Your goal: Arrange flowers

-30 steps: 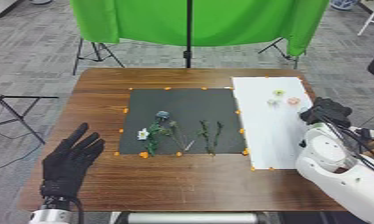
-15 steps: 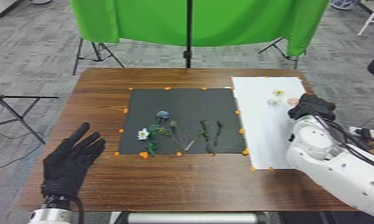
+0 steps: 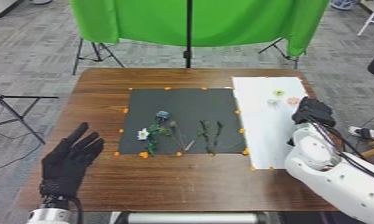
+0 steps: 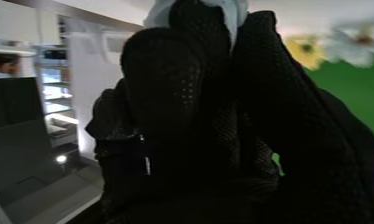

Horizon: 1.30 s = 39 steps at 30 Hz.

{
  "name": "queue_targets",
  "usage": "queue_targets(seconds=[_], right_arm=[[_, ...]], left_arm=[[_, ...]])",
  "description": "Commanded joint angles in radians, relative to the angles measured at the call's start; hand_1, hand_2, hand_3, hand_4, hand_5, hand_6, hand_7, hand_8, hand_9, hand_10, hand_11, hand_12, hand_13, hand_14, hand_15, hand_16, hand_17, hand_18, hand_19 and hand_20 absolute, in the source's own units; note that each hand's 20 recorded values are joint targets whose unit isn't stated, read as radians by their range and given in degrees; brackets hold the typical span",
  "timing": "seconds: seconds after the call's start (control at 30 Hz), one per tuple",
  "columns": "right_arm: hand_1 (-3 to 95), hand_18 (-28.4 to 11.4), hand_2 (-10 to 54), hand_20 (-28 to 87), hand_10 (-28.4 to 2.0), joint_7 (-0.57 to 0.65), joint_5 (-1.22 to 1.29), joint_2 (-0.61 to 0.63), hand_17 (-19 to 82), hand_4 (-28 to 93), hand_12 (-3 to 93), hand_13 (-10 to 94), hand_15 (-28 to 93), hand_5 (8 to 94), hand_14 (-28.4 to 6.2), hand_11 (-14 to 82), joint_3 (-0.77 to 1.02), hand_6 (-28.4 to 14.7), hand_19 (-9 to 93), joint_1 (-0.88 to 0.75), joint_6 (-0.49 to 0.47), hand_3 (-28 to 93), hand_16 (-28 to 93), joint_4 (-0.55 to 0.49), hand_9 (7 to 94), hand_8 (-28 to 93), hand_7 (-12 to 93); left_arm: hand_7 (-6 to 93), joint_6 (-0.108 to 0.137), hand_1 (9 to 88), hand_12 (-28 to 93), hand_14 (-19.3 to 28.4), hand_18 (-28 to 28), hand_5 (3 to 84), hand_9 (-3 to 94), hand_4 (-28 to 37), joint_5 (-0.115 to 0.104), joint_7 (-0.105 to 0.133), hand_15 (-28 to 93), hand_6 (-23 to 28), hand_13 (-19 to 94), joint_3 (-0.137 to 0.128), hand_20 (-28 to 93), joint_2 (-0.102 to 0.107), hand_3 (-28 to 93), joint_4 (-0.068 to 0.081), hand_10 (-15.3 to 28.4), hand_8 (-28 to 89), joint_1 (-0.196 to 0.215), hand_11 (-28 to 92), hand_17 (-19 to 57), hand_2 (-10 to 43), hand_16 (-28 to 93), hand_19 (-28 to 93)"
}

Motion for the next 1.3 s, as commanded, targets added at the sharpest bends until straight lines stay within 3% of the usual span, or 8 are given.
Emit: queue_targets(seconds=[0.03, 0.2, 0.47, 0.57, 0.67, 0.73, 1.0, 1.3], right_arm=[[62.9, -20.2, -9.5, 43, -5.7, -0.18, -0.054, -0.065, 40, -28, 28.9, 88, 51, 88.6, -0.5, 14.8, -0.074, 0.9, 86, 0.108, 0.069, 67, 31, -0.203, 93.7, 4, 19], [62.4, -20.0, -9.5, 43, -5.7, -0.293, -0.017, -0.227, 40, -28, 29.2, 88, 50, 88.5, -0.5, 15.0, -0.185, 0.8, 86, 0.226, 0.059, 68, 32, -0.212, 93.7, 4, 19], [61.1, -19.6, -9.5, 44, -4.9, -0.392, -0.008, -0.422, 39, -28, 30.6, 87, 53, 87.6, -1.3, 14.3, -0.334, 1.1, 87, 0.318, 0.027, 69, 31, -0.107, 93.7, 5, 20], [60.5, -19.1, -9.5, 44, -4.8, -0.411, -0.006, -0.465, 38, -28, 31.1, 86, 55, 87.0, -1.4, 14.4, -0.355, 1.2, 87, 0.324, -0.001, 70, 30, -0.073, 93.7, 5, 21], [60.1, -18.9, -9.5, 44, -5.1, -0.417, -0.033, -0.503, 38, -28, 31.7, 85, 57, 86.2, -1.5, 14.3, -0.353, 1.2, 86, 0.302, -0.029, 70, 29, -0.044, 93.7, 4, 22], [59.2, -19.3, -9.5, 44, -5.5, -0.405, -0.02, -0.512, 37, -28, 32.6, 83, 59, 85.5, -2.0, 14.0, -0.367, 1.4, 87, 0.306, -0.046, 71, 29, -0.041, 93.7, 4, 23], [57.6, -19.5, -9.5, 44, -6.6, -0.389, -0.02, -0.536, 34, -28, 35.4, 80, 63, 84.0, -3.5, 12.5, -0.39, 1.6, 87, 0.296, -0.1, 71, 27, -0.013, 93.6, 2, 23], [54.3, -20.5, -9.5, 45, -7.5, -0.324, -0.093, -0.556, 32, -28, 35.3, 77, 67, 80.3, -5.2, 13.4, -0.448, 1.3, 87, 0.324, -0.154, 69, 22, 0.023, 91.4, 0, 19]], left_arm=[[10.9, 0.003, 21.4, 12, 27.6, 26.8, 38.3, 35.3, -28.3, 0.002, 0.001, 50, 8.6, 22, -0.013, 20, -0.004, 82, -0.008, 20.2, -9, 0.026, 23, -10.7, 4.6, -7, 51], [11.1, 0.005, 21.4, 12, 27.6, 26.8, 38.3, 35.3, -28.3, -0.001, 0.003, 50, 8.5, 22, -0.017, 20, -0.001, 82, -0.01, 20.3, -9, 0.025, 23, -10.7, 4.6, -7, 51], [11.0, 0.006, 21.4, 12, 27.7, 26.9, 38.3, 35.3, -28.3, 0.003, -0.014, 50, 8.6, 22, -0.023, 20, -0.005, 82, -0.011, 20.3, -9, 0.021, 23, -10.7, 4.6, -7, 51], [11.0, 0.012, 21.4, 12, 27.6, 26.9, 38.3, 35.3, -28.3, 0.001, -0.012, 50, 8.6, 22, -0.024, 20, 0.003, 82, -0.011, 20.3, -9, 0.018, 23, -10.7, 4.7, -7, 51], [11.0, 0.011, 21.4, 12, 27.7, 26.9, 38.3, 35.4, -28.3, 0.004, -0.02, 50, 8.6, 22, -0.029, 20, 0.003, 82, -0.011, 20.4, -9, 0.011, 23, -10.7, 4.7, -7, 51], [11.0, 0.013, 21.4, 12, 27.7, 26.9, 38.3, 35.4, -28.3, -0.005, -0.011, 50, 8.6, 22, -0.022, 20, 0.016, 82, -0.007, 20.4, -9, 0.006, 23, -10.7, 4.7, -7, 51], [10.9, -0.006, 21.4, 12, 27.6, 26.9, 38.4, 35.4, -28.2, 0.012, -0.046, 50, 8.6, 22, -0.028, 20, -0.005, 82, 0.0, 20.3, -9, -0.016, 23, -10.7, 4.7, -7, 51], [10.8, -0.017, 21.5, 12, 27.6, 26.9, 38.3, 35.3, -28.2, 0.021, -0.059, 50, 8.7, 22, -0.028, 20, -0.009, 82, 0.007, 20.3, -9, -0.036, 23, -10.7, 4.7, -7, 51]])
